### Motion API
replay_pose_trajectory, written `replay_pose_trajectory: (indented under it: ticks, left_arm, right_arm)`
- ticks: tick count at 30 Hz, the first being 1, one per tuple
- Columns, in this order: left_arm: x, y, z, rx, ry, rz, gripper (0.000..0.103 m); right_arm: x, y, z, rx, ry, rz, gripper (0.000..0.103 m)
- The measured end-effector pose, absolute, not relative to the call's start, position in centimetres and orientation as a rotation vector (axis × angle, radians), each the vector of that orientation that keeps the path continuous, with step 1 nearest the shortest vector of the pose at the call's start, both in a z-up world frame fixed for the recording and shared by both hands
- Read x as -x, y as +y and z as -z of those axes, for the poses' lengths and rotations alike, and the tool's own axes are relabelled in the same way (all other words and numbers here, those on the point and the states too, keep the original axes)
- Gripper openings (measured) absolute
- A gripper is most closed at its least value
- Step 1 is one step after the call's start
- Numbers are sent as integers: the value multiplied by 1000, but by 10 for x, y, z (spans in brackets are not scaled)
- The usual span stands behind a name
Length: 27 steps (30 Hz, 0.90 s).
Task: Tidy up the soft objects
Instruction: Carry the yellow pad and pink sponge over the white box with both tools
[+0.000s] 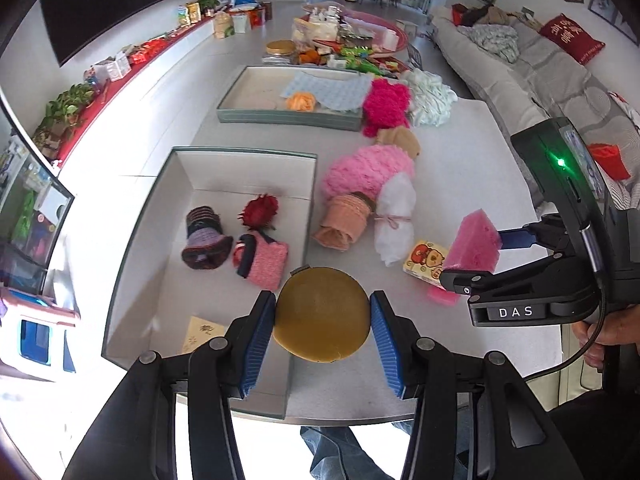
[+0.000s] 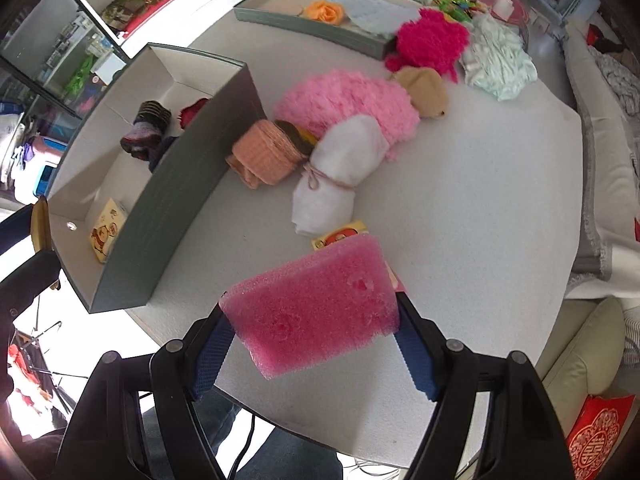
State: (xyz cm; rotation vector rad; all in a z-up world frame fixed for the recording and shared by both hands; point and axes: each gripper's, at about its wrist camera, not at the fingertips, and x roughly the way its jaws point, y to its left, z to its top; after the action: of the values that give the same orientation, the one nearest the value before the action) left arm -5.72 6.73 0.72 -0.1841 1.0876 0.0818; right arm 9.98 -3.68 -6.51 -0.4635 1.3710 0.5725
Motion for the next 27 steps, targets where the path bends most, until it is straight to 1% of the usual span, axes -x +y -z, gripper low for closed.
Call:
replay_pose_trajectory:
  ticks: [2, 16, 27]
  left_arm:
    - [69, 84, -14, 201, 1074, -128, 50]
    - [124, 159, -8, 323, 1018, -387, 50]
    - [151, 187, -5, 379, 1001, -482, 50]
  right_arm:
    - [-93, -20, 61, 488, 1351, -610, 78]
    - [-48, 95, 37, 641, 1238, -863, 78]
    - [-26, 135, 40, 723, 1213, -953, 78]
